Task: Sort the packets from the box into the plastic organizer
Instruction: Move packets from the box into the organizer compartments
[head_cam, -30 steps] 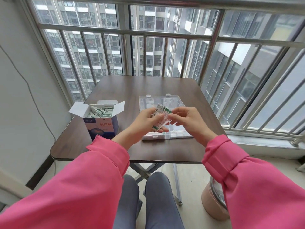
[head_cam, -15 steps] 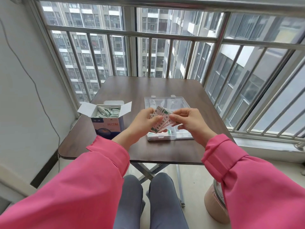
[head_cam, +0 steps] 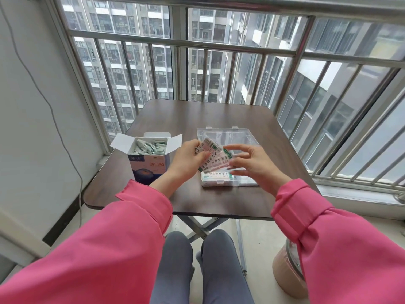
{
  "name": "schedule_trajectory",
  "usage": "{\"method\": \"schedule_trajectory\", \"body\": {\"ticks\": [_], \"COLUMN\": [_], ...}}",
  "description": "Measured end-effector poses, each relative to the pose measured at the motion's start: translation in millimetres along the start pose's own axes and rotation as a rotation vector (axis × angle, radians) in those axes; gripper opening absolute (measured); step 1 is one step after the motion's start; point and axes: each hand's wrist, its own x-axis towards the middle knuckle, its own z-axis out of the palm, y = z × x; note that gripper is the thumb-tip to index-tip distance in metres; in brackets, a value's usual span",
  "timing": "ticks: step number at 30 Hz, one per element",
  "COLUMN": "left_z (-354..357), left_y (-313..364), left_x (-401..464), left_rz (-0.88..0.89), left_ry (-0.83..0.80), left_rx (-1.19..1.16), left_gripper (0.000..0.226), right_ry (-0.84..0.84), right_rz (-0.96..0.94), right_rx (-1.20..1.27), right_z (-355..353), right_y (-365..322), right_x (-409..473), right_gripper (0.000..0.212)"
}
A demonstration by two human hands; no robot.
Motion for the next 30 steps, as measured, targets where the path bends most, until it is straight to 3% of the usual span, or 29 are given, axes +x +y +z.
{"method": "schedule_trajectory", "body": {"ticks": [4,16,21,30], "left_z": [-1.5,6.4,9.0,11.3], "left_y": [1.5,-6.1,-17.3,-17.1], "left_x": [0.0,-7.7,-1.9,2.1], "left_rz": [0.028,0.141,0.074,-0.010], "left_ry": [0.004,0.116,0.051,-0.082], "left_rx": [0.065,0.343,0.338,0.300], "left_gripper": [0.006,0.005,0.016,0.009], "right_ry": [0.050,0.220,0.243,0.179], "right_rz": [-0.027,-0.070,-0.060,-0.146], "right_rx": [-0.001,-0.266,-0.401,-0.851], "right_z": [3.3,3.6,4.1,12.9], "right_y": [0.5,20.1,28.7,30.7], "right_x": [4.5,16.4,20.5,25.1], "right_gripper": [0.018,0.013,0.012,0.009]}}
